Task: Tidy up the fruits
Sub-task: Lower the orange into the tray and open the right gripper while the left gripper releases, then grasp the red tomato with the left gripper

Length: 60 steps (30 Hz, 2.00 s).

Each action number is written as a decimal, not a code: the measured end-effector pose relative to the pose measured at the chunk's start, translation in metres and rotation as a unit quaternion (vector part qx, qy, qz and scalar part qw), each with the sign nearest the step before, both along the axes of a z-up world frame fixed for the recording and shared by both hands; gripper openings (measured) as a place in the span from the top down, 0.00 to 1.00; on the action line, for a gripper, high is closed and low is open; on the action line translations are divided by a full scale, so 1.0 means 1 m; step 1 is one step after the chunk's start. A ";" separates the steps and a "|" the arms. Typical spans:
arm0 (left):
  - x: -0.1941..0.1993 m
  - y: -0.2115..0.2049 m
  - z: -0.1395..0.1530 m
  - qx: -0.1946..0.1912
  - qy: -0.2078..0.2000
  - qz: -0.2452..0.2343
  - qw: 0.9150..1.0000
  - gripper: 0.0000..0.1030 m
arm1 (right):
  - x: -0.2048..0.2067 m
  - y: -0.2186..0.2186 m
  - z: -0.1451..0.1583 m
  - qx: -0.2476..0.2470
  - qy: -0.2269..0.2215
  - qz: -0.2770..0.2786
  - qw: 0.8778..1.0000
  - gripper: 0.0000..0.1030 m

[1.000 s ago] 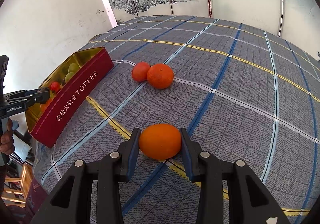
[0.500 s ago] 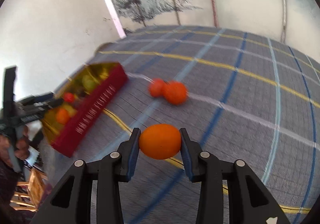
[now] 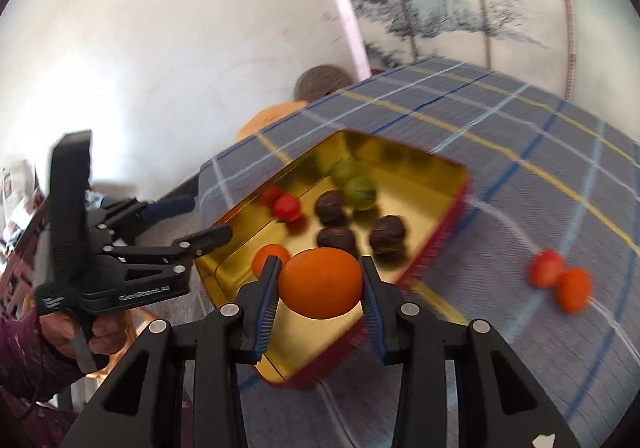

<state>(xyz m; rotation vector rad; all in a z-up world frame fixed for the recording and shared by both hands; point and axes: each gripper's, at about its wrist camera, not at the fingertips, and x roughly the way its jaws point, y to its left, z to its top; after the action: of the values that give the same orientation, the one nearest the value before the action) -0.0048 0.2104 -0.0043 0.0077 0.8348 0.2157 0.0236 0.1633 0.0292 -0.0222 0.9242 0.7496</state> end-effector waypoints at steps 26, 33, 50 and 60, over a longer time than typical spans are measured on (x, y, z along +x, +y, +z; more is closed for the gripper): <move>0.090 -0.192 0.037 0.012 0.019 -0.467 0.884 0.40 | -0.054 -0.264 -0.038 -0.075 0.005 -0.291 0.954 0.20; 0.144 -0.231 0.001 0.051 0.100 -0.571 0.813 0.46 | -0.058 -0.267 -0.036 -0.044 -0.002 -0.275 0.961 0.16; 0.202 -0.229 -0.031 0.020 0.165 -0.498 0.851 0.70 | -0.055 -0.272 -0.037 -0.006 0.010 -0.265 0.964 0.08; 0.109 -0.161 0.014 -0.131 0.102 -0.306 0.938 0.69 | -0.004 -0.211 -0.021 -0.025 -0.038 -0.132 0.990 0.08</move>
<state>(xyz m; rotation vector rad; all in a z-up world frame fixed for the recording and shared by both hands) 0.1040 0.0497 0.0100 0.0399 1.0233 -0.4920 0.0199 -0.0472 0.0084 0.0283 0.8536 0.4764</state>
